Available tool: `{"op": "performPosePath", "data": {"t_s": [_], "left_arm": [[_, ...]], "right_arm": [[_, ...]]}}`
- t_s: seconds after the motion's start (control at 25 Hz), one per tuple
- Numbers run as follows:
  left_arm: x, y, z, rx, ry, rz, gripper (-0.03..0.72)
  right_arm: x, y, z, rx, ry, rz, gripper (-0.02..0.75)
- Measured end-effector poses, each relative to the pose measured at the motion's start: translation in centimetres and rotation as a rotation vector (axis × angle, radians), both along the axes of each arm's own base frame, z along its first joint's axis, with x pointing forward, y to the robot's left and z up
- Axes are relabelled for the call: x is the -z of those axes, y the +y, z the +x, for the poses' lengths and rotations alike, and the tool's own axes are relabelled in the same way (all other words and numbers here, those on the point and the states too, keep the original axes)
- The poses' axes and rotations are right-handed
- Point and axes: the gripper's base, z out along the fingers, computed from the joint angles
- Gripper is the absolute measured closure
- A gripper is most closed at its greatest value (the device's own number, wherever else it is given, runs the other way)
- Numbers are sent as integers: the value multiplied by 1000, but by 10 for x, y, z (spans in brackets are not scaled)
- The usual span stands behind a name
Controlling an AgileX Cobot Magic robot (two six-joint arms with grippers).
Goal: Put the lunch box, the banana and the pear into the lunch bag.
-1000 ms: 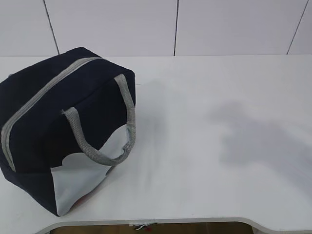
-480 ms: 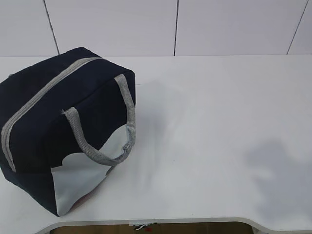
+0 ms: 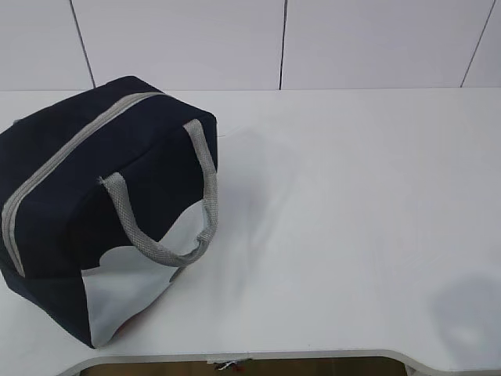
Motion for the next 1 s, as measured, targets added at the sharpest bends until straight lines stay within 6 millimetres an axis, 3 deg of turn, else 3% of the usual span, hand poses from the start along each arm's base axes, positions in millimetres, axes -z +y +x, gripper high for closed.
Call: {"op": "performPosePath", "data": {"t_s": [0.28, 0.64, 1.0], "left_arm": [[26, 1, 5, -19, 44, 31, 452], [66, 0, 13, -22, 131, 58, 452], [69, 2, 22, -64, 49, 63, 452]], "right_arm": [[23, -4, 1, 30, -11, -33, 272], [25, -3, 4, 30, -19, -32, 272], [26, -2, 5, 27, -23, -27, 272]]}}
